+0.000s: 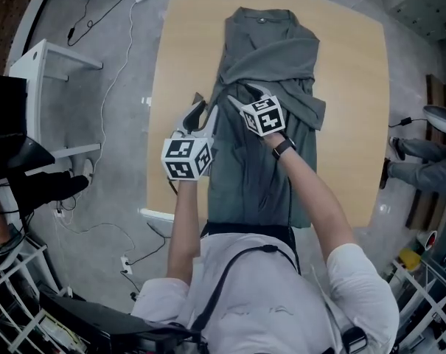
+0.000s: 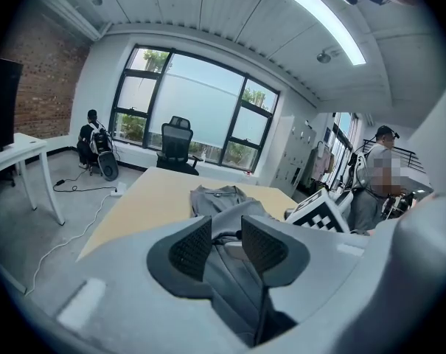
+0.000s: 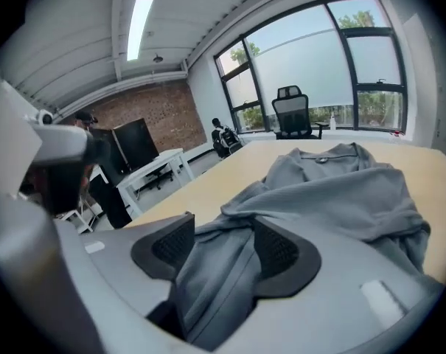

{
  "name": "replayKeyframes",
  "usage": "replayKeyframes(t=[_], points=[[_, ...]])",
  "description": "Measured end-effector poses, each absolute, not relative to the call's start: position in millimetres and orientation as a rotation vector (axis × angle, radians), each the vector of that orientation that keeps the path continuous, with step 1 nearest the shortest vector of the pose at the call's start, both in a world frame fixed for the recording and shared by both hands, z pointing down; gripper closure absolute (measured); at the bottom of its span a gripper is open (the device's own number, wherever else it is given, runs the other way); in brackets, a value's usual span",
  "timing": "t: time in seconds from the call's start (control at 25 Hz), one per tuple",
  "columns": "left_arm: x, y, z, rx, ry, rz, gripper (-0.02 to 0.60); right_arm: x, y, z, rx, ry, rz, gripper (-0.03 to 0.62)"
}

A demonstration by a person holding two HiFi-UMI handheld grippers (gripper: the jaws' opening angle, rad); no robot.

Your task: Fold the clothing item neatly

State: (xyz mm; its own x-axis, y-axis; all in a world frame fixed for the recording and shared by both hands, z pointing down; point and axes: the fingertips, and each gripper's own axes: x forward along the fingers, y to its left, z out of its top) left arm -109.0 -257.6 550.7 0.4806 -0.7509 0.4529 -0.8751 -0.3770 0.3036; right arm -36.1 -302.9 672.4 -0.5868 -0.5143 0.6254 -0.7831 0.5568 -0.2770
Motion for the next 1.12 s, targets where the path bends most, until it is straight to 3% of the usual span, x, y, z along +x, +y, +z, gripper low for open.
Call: replayKeyframes(t=[0.2,0.64,1.12], points=[[-100,-234,546,2.266,-1.307,0.359,0.448,16,-262,618,1.229,-2.38,0.876,0.402],[-35,-147,523,2.474,-1.054,0.481,0.449,73,-145,520,1.565,-2.413,0.831,0.387],[25,-8,502,2.451,-1.222,0.434,0.449,124,-4,504,1.422,-2.601,0.863,0.381]])
